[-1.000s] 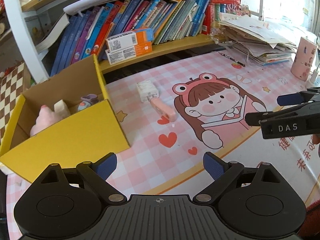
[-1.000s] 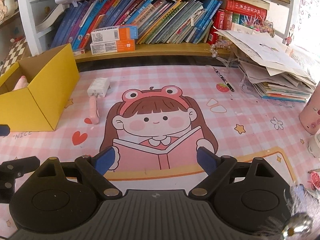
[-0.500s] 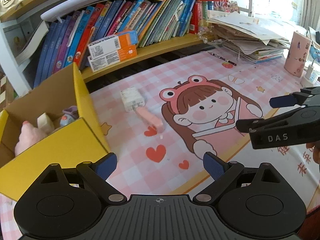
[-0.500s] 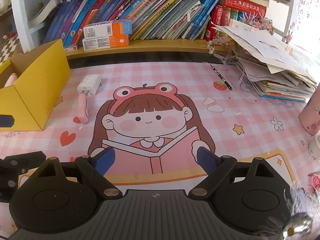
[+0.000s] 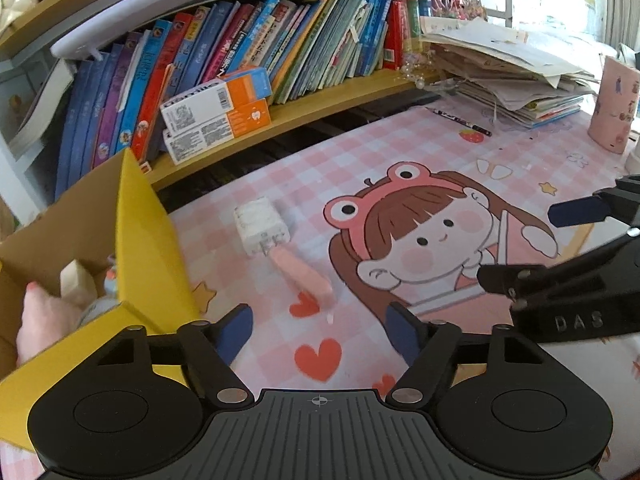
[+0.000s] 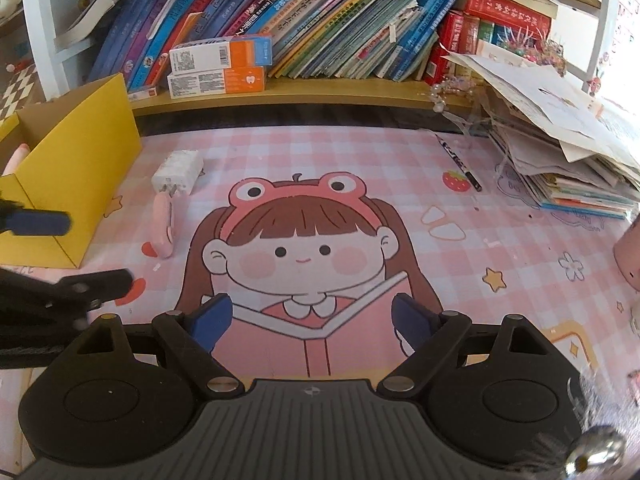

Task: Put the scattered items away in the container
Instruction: 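Close the left tool on the pink stick while the right tool approaches the white charger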

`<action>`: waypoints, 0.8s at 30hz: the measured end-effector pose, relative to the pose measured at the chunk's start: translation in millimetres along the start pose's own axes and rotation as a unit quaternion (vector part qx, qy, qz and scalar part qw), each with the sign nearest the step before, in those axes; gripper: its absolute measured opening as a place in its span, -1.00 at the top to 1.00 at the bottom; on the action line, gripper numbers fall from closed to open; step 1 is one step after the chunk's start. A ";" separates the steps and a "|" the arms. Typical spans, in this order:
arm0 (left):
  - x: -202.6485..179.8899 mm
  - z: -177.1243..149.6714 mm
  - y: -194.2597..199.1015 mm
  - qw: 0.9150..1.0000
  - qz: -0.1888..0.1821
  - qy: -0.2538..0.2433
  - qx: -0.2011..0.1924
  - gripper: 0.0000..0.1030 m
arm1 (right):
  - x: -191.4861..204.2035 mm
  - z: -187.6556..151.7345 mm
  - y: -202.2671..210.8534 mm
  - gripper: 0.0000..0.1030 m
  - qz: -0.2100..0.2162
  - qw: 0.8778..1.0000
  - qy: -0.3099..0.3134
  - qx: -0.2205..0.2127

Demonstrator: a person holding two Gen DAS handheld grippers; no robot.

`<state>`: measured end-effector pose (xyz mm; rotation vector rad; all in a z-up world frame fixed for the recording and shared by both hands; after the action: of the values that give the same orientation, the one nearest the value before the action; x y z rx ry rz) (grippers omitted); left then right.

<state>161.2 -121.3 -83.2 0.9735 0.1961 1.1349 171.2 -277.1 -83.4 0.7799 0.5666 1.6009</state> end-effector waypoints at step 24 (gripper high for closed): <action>12.4 11.5 -61.0 0.997 0.030 0.071 0.023 0.33 | 7.6 22.9 -28.7 -0.54 0.015 1.000 0.002 0.000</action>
<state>214.5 -122.2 -117.3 0.9450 0.3107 1.2595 206.6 -266.0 -88.2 0.7896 0.5606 1.6308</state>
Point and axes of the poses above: each gripper's, at about its wrist camera, not at the fingertips, and y roughly against the way its jaws point, x to its left, z to its top, the point moved 1 cm from there along -y, roughly the way its jaws point, and after that the axes turned 15 degrees about -y, right-handed, at the moved point
